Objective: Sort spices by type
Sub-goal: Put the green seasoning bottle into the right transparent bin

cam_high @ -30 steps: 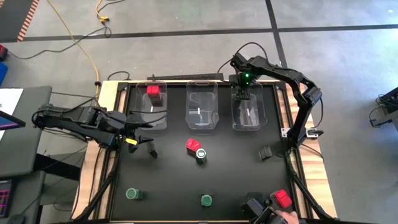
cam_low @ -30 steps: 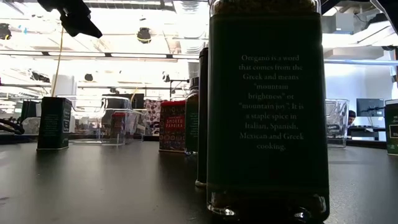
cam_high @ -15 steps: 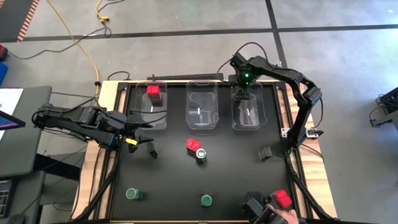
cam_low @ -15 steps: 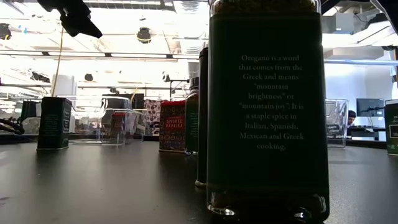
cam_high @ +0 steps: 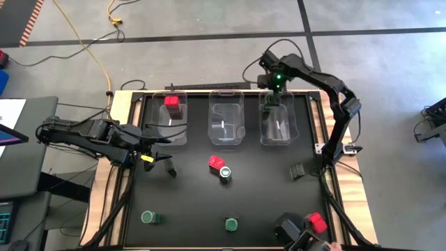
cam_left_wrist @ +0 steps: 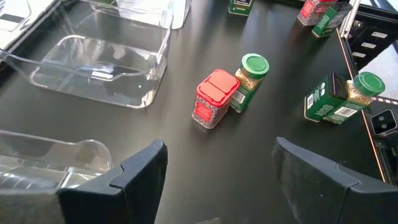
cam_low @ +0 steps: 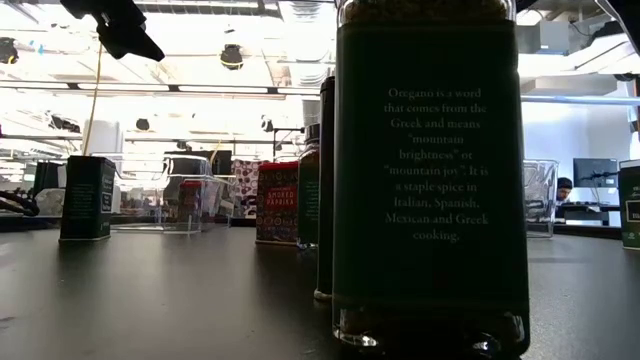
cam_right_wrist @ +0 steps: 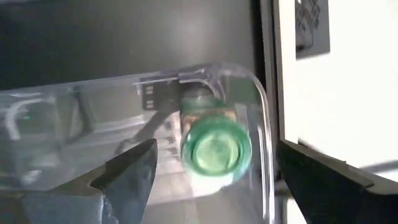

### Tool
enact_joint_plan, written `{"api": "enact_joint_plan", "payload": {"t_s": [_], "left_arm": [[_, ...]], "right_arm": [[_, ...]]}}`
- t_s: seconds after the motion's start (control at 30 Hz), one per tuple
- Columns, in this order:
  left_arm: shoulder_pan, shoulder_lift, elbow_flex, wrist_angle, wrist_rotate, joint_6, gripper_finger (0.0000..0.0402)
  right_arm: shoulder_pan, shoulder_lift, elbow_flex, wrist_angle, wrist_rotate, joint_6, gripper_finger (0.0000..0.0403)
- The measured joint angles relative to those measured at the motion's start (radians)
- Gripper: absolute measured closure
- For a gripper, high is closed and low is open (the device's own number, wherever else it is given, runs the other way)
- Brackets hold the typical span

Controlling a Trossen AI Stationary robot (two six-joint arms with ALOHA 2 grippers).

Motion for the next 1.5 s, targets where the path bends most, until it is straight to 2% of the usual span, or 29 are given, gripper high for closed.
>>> {"api": "enact_joint_plan", "payload": {"t_s": [0.13, 0.27, 0.37, 0.5, 0.63, 0.77, 0.97, 1.13, 1.3, 1.4, 1.5], "left_arm": [[0.000, 0.000, 0.000, 0.000, 0.000, 0.000, 0.0125], [0.000, 0.000, 0.000, 0.000, 0.000, 0.000, 0.0125], [0.000, 0.000, 0.000, 0.000, 0.000, 0.000, 0.0125], [0.000, 0.000, 0.000, 0.000, 0.000, -0.001, 0.0125], [0.000, 0.000, 0.000, 0.000, 0.000, -0.002, 0.0125], [0.000, 0.000, 0.000, 0.000, 0.000, -0.002, 0.0124], [0.000, 0.000, 0.000, 0.000, -0.001, -0.003, 0.0124], [0.000, 0.000, 0.000, 0.000, -0.001, 0.015, 0.0124], [0.000, 0.000, 0.000, -0.002, -0.001, 0.001, 0.0124], [0.000, 0.000, 0.000, -0.002, -0.001, -0.002, 0.0124], [0.000, 0.000, 0.000, -0.002, -0.001, -0.003, 0.0124]], "right_arm": [[-0.004, -0.001, 0.080, -0.145, 0.000, 0.232, 0.0035], [-0.005, -0.040, 0.081, -0.246, -0.001, 0.474, 0.0035], [0.006, -0.108, 0.038, -0.275, -0.002, 0.614, 0.0035], [0.079, -0.253, -0.069, -0.251, 0.000, 0.819, 0.0039], [0.213, -0.425, -0.193, -0.229, 0.004, 1.110, 0.0047], [0.391, -0.565, -0.309, -0.238, 0.054, 1.405, 0.0053], [0.677, -0.688, -0.436, -0.244, 0.056, 1.835, 0.0057], [0.907, -0.700, -0.489, -0.255, 0.056, 2.131, 0.0059], [1.083, -0.640, -0.498, -0.311, 0.057, 2.345, 0.0069], [1.151, -0.586, -0.498, -0.357, 0.058, 2.419, 0.0075], [1.189, -0.531, -0.498, -0.373, 0.058, 2.427, 0.0077]]}}
